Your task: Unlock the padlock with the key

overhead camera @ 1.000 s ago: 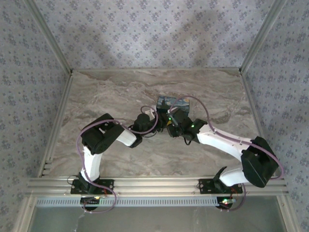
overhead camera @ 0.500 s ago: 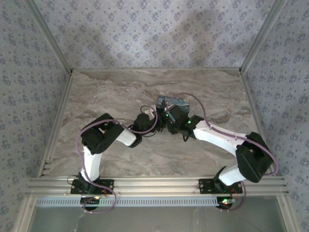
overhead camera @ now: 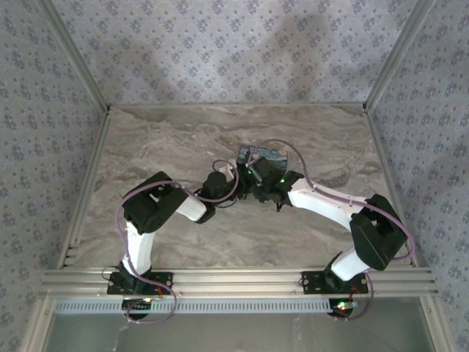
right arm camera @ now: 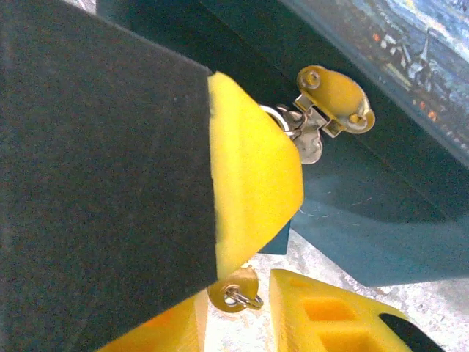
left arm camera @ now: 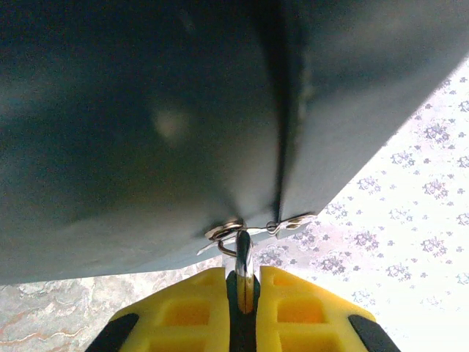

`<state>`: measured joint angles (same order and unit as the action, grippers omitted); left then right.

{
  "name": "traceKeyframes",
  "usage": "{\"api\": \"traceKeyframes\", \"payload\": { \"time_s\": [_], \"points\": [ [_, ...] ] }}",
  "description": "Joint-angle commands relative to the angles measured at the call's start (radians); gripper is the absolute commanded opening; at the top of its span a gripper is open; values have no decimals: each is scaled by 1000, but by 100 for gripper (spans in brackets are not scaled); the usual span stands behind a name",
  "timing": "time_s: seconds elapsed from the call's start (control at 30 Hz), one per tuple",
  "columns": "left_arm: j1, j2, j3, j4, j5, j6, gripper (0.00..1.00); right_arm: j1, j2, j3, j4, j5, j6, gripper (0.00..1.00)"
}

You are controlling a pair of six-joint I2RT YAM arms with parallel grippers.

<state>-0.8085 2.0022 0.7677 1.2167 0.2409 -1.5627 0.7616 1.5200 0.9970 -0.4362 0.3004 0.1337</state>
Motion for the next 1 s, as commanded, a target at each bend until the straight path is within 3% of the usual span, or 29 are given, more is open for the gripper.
{"api": "traceKeyframes", "payload": {
  "time_s": [0.0, 0.3, 0.47, 0.6, 0.73, 0.97],
  "points": [
    [-6, -36, 20, 52, 36, 0, 0, -2, 8, 46, 22, 22, -22, 22],
    [-2, -32, 19, 61, 36, -2, 0, -22, 1, 24, 29, -79, 3, 2],
    [0, -31, 12, 64, 37, -2, 0, -61, -23, -7, 77, -168, 43, 1],
    [2, -32, 7, 62, 35, 0, 0, -63, -40, -18, 82, -179, 47, 8],
    [4, -28, -8, 55, 28, 11, 1, -64, -68, -42, 75, -189, 68, 35],
    [3, -24, -52, 10, 28, 68, 4, -62, -172, -140, 70, -217, 119, 38]
  ]
}}
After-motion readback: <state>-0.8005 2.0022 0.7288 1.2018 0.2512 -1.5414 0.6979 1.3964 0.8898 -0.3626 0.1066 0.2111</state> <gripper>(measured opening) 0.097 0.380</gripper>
